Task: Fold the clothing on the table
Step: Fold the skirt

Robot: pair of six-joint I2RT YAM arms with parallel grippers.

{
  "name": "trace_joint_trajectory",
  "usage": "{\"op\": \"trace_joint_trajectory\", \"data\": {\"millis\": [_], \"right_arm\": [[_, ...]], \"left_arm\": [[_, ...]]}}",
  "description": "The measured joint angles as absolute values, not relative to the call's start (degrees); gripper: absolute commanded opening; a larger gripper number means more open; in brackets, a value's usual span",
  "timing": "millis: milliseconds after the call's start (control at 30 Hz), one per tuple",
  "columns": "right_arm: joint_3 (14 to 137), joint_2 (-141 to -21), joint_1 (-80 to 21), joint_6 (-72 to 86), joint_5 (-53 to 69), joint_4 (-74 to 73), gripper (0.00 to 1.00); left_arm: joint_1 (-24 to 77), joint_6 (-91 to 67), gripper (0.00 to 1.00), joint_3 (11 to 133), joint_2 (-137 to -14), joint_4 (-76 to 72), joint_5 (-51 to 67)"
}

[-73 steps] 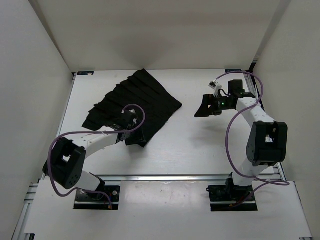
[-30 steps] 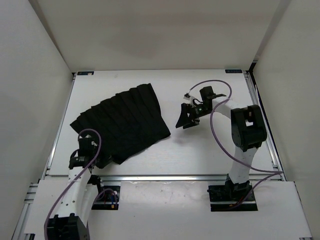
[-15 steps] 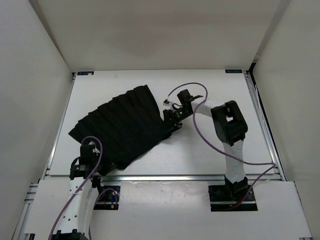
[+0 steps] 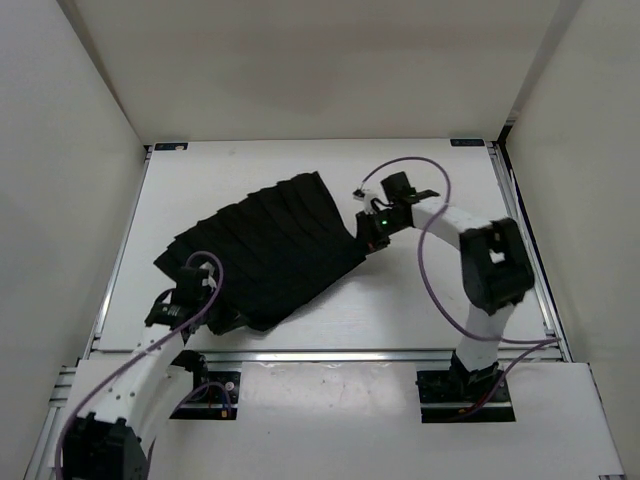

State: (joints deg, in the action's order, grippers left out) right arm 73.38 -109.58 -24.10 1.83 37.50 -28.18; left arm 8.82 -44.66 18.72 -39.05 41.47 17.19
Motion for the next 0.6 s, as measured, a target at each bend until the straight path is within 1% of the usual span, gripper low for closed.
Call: {"op": "trace_joint_trajectory", "data": {"millis": [133, 200, 267, 333, 467, 500, 533, 600], "right_arm": [[67.5, -95.9, -17.1, 1.0, 38.2, -29.0, 0.00], [66.2, -91.4, -13.6, -0.2, 38.9, -30.6, 0.00], [66.8, -89.7, -10.7, -1.8, 39.4, -32.2, 0.00], [70.0, -91.0, -8.3, -2.5, 39.6, -33.8, 0.00], [87.4, -102.1, -5.8, -1.8, 40.6, -33.9, 0.00], [93.1, -105.8, -5.5, -1.6, 40.5, -33.3, 0.01], [98.3, -109.2, -5.5, -1.5, 40.3, -32.2, 0.00], [106.9, -114.3, -5.3, -0.2, 39.6, -29.2, 0.00]], "left_arm": [[12.6, -46.0, 0.00, 25.2, -51.9, 31.2, 20.8], [14.0, -47.1, 0.00, 28.1, -57.4, 27.4, 23.2], [14.6, -48.2, 0.00, 32.6, -62.5, 24.6, 25.5], [13.3, -49.4, 0.00, 39.4, -68.7, 22.8, 28.7], [9.2, -51.2, 0.00, 62.3, -88.3, 17.4, 33.6], [8.8, -51.3, 0.00, 69.8, -93.9, 16.9, 34.1], [8.4, -51.3, 0.00, 78.1, -99.6, 16.8, 34.6], [8.3, -51.4, 0.00, 96.6, -111.5, 16.8, 34.7]]}}
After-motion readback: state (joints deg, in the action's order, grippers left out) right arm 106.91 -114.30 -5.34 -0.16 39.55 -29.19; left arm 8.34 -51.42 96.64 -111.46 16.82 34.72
